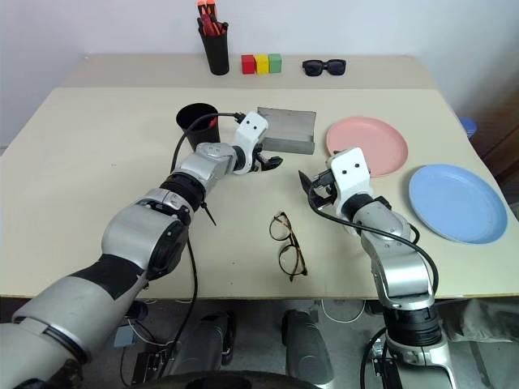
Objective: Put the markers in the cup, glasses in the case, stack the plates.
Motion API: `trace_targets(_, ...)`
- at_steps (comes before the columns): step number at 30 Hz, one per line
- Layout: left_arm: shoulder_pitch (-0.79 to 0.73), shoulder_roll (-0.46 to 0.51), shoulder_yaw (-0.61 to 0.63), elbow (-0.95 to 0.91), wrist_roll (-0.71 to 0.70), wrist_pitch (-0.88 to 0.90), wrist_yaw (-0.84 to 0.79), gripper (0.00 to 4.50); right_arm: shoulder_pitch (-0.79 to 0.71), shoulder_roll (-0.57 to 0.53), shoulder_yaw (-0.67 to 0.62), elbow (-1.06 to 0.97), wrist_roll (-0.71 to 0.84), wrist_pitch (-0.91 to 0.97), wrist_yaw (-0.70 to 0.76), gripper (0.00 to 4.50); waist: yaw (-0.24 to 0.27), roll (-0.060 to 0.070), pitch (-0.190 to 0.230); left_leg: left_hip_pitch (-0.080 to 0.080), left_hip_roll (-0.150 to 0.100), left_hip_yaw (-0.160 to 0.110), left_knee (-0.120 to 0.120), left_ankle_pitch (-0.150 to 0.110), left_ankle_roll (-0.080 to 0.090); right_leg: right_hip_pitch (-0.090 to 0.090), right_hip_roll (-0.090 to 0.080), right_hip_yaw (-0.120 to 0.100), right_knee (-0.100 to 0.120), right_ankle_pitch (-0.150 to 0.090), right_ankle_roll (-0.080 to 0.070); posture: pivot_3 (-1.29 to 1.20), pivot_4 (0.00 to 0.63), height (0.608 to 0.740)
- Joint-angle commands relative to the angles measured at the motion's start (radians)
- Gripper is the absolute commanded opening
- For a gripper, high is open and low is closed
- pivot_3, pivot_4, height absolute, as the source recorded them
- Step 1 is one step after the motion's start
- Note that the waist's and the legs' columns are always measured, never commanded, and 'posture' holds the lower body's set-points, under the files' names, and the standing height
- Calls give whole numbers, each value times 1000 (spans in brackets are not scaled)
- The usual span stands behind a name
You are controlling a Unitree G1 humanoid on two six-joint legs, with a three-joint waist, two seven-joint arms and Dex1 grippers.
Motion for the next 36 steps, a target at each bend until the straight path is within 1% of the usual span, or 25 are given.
trace_targets(1, -48, -7, 5, -10, 9, -56, -28, 3886, 30, -27, -17, -94, 29, 18, 27, 4500, 1, 0, 0, 0, 0, 0, 0, 0, 0, 0, 0, 0, 0, 0, 0, 0, 150, 740)
trace_targets(5, -61, -9, 27, -10, -2, -87, -50, 3886, 62, -34, -15, -123, 33, 29, 27, 4500, 0, 0, 0, 0, 0, 0, 0, 0, 0, 0, 0, 0, 0, 0, 0, 0, 150, 740)
trace_targets(14, -66, -10, 62, 6, 7, -79, 99, 3886, 53, -27, 2, -120, 26, 33, 20, 4500, -1, 0, 0, 0, 0, 0, 0, 0, 0, 0, 0, 0, 0, 0, 0, 0, 150, 740)
trace_targets(22, -50, -9, 77, 6, 3, -79, 127, 3886, 41, -30, 22, -105, 24, 24, 31, 4500, 0, 0, 0, 0, 0, 0, 1, 0, 0, 0, 0, 0, 0, 0, 0, 0, 150, 740)
trace_targets(35, -46, -24, 67, 23, 26, -3, 91, 3886, 47, -17, 40, -116, 18, 23, 18, 4500, -1, 0, 0, 0, 0, 0, 1, 0, 0, 0, 0, 0, 1, 0, 0, 0, 150, 740)
trace_targets(36, -47, -27, 70, 23, 23, 5, 77, 3650, 49, -17, 40, -118, 18, 24, 17, 4500, -1, 0, 0, 1, 0, 0, 1, 0, 0, 1, 0, 0, 1, 0, 0, 0, 150, 740)
